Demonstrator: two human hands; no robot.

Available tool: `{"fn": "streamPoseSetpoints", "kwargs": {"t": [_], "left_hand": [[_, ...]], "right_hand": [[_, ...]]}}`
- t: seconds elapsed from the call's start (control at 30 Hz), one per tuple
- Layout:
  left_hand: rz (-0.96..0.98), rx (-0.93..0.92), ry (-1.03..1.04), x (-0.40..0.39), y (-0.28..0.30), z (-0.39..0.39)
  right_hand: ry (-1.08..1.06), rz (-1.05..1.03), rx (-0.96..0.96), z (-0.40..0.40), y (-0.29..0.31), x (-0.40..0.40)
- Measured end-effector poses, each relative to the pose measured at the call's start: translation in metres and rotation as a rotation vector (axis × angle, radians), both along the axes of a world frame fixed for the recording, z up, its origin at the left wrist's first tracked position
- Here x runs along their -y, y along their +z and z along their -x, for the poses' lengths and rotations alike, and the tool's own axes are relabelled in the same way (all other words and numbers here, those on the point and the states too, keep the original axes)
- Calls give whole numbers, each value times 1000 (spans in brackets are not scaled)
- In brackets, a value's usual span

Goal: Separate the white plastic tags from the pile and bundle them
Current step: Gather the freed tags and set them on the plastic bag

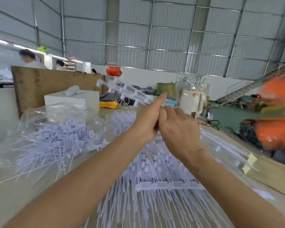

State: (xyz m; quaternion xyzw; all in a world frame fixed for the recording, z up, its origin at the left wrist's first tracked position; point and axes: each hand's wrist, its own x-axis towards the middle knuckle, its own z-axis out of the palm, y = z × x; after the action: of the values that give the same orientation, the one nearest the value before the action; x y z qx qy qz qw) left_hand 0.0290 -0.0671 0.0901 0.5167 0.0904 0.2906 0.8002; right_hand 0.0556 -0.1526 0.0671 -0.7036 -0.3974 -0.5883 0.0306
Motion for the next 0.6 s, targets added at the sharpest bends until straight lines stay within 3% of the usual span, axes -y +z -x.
{"fn": "streamPoseSetpoints", "kwargs": {"t": [0.1, 0.17, 0.23, 0.3, 0.33, 0.47, 0.6], "left_hand": [[-21, 136, 192, -18, 20, -10], [-53, 154, 276, -37, 27, -5], [-88, 176, 322, -56, 29, 2], [-90, 176, 341, -72, 27, 10], [-65, 188, 330, -78, 26, 14], [12, 276, 140, -102, 34, 31], [-107, 167, 2, -123, 39, 50]], "right_hand": [[265, -93, 88, -4, -9, 10], [446, 26, 114, -9, -28, 30], [388, 355, -87, -16, -49, 52], [87, 735, -543, -26, -60, 68], [13, 843, -665, -33, -68, 75], [171, 885, -870, -54, -79, 85], [246, 902, -933, -62, -79, 85]]}}
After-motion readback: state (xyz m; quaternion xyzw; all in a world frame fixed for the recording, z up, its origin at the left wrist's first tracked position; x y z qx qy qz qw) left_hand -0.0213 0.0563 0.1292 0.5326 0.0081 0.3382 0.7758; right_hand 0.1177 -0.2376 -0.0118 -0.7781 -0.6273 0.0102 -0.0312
